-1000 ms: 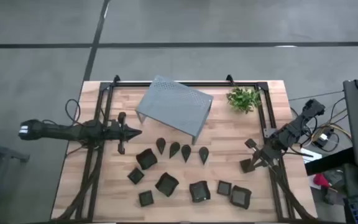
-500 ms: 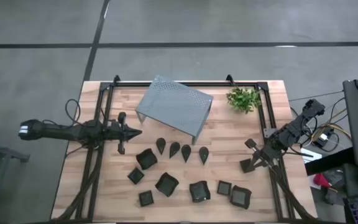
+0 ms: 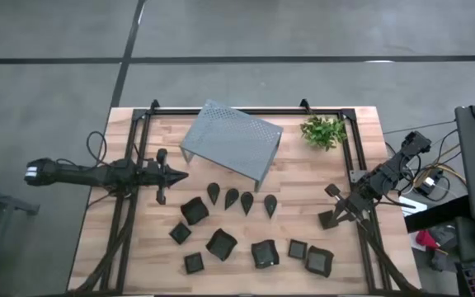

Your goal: Pick & Place Mini shaped plates

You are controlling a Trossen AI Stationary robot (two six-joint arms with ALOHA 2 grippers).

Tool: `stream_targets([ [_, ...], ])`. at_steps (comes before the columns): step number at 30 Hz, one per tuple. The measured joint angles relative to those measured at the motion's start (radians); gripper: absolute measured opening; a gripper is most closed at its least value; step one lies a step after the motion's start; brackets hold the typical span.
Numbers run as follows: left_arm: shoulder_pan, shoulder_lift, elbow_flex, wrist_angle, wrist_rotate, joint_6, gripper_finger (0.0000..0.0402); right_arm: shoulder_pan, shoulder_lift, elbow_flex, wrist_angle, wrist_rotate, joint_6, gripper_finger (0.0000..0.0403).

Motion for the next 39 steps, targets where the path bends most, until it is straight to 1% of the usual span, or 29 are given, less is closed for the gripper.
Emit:
stream_targets([
  [24, 0.000, 0.000, 0.000, 0.000, 0.000, 0.000, 0.0000, 0.000, 0.000, 0.000, 0.000, 0.000, -0.003, 0.0008],
  [27, 0.000, 0.000, 0.000, 0.000, 0.000, 0.000, 0.0000, 0.000, 0.000, 0.000, 0.000, 0.000, -0.040, 0.0008],
  [31, 0.000, 0.000, 0.000, 0.000, 0.000, 0.000, 0.0000, 0.000, 0.000, 0.000, 0.002, 0.000, -0.134, 0.0008],
  [33, 0.000, 0.000, 0.000, 0.000, 0.000, 0.000, 0.0000, 0.000, 0.000, 0.000, 0.018, 0.000, -0.097, 0.0008],
  [37, 0.000, 0.000, 0.000, 0.000, 0.000, 0.000, 0.0000, 0.000, 0.000, 0.000, 0.089, 0.000, 0.096, 0.0008],
  [39, 0.000, 0.000, 0.000, 0.000, 0.000, 0.000, 0.0000, 0.000, 0.000, 0.000, 0.141, 0.001, 0.153, 0.0008],
])
